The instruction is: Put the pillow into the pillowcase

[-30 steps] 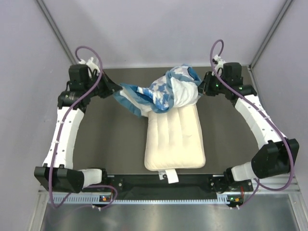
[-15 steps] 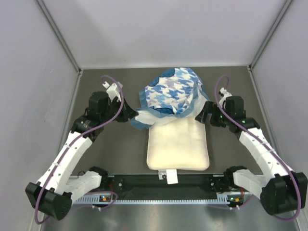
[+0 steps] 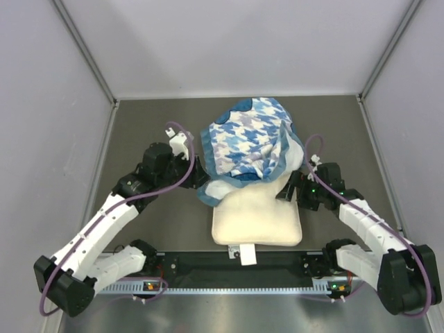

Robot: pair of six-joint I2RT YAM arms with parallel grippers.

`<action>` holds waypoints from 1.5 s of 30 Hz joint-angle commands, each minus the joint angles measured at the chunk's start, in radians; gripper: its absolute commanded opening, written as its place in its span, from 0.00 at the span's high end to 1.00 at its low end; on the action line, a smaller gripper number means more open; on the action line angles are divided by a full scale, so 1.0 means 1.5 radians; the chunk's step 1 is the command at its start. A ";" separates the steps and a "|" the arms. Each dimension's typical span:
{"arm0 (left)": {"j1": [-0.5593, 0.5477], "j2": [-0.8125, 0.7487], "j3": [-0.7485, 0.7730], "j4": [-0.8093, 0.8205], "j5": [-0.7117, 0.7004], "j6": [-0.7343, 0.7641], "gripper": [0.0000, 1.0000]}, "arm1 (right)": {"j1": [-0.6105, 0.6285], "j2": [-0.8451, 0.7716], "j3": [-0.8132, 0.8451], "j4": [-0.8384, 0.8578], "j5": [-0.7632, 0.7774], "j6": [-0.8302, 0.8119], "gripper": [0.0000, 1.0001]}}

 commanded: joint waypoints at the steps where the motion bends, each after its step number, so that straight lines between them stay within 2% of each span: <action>1: -0.033 0.021 0.049 0.000 -0.083 0.051 0.44 | 0.029 0.015 -0.003 0.085 -0.028 0.028 0.05; 2: -0.039 0.032 0.080 -0.020 -0.098 0.057 0.40 | 0.035 0.020 -0.002 0.093 -0.029 0.029 0.06; 3: -0.040 0.039 0.096 -0.028 -0.115 0.067 0.39 | 0.037 0.026 -0.002 0.097 -0.030 0.029 0.15; 5: -0.046 0.066 0.140 -0.031 -0.120 0.074 0.38 | 0.039 0.030 -0.003 0.104 -0.030 0.029 0.23; 7: -0.079 0.095 0.185 -0.024 -0.113 0.072 0.38 | 0.039 0.029 -0.005 0.111 -0.031 0.030 0.36; 8: -0.099 0.133 0.200 -0.019 -0.125 0.073 0.38 | 0.039 0.027 -0.007 0.113 -0.034 0.031 0.43; 9: -0.123 0.155 0.216 -0.008 -0.146 0.078 0.38 | 0.039 0.022 -0.007 0.114 -0.033 0.032 0.56; 10: -0.163 0.180 0.244 0.003 -0.189 0.083 0.37 | 0.039 0.017 -0.007 0.116 -0.031 0.034 0.63; 13: -0.208 0.287 0.312 0.028 -0.191 0.081 0.37 | 0.039 -0.009 -0.010 0.121 -0.029 0.041 0.81; 14: -0.216 0.339 0.329 0.033 -0.190 0.075 0.37 | 0.039 -0.023 -0.010 0.119 -0.028 0.041 0.91; 16: -0.238 0.388 0.381 0.054 -0.196 0.071 0.36 | 0.039 -0.036 -0.010 0.114 -0.023 0.041 0.97; 18: -0.247 0.447 0.412 0.069 -0.212 0.061 0.33 | 0.039 -0.051 -0.010 0.110 -0.022 0.040 1.00; 19: -0.254 0.476 0.437 0.088 -0.221 0.055 0.24 | 0.039 -0.054 -0.010 0.109 -0.024 0.037 1.00; 24: -0.260 0.542 0.480 0.156 -0.262 0.020 0.04 | 0.040 -0.061 0.002 0.096 -0.031 0.023 1.00; 28: -0.260 0.596 0.537 0.162 -0.275 0.002 0.01 | 0.040 -0.065 0.007 0.091 -0.035 0.018 1.00; 32: -0.261 0.632 0.547 0.205 -0.257 -0.009 0.01 | 0.040 -0.069 0.006 0.087 -0.035 0.014 1.00; 36: -0.260 0.706 0.639 0.153 -0.266 -0.004 0.02 | 0.041 -0.076 0.006 0.081 -0.036 0.014 1.00; 39: -0.260 0.771 0.729 0.067 -0.327 -0.015 0.19 | 0.040 -0.086 0.007 0.080 -0.036 0.019 1.00; 40: -0.257 0.785 0.763 0.032 -0.335 -0.021 0.35 | 0.040 -0.088 0.008 0.079 -0.036 0.021 1.00; 41: -0.254 0.802 0.771 0.027 -0.318 -0.023 0.44 | 0.039 -0.090 0.010 0.079 -0.036 0.023 1.00; 42: -0.253 0.805 0.771 0.032 -0.296 -0.021 0.60 | 0.039 -0.091 0.013 0.078 -0.036 0.023 1.00; 43: -0.254 0.797 0.761 0.057 -0.279 -0.017 0.90 | 0.040 -0.091 0.015 0.077 -0.036 0.024 1.00; 44: -0.254 0.789 0.750 0.072 -0.257 -0.009 1.00 | 0.040 -0.088 0.015 0.077 -0.035 0.024 1.00; 45: -0.256 0.776 0.717 0.097 -0.194 -0.002 1.00 | 0.039 -0.085 0.016 0.078 -0.035 0.023 1.00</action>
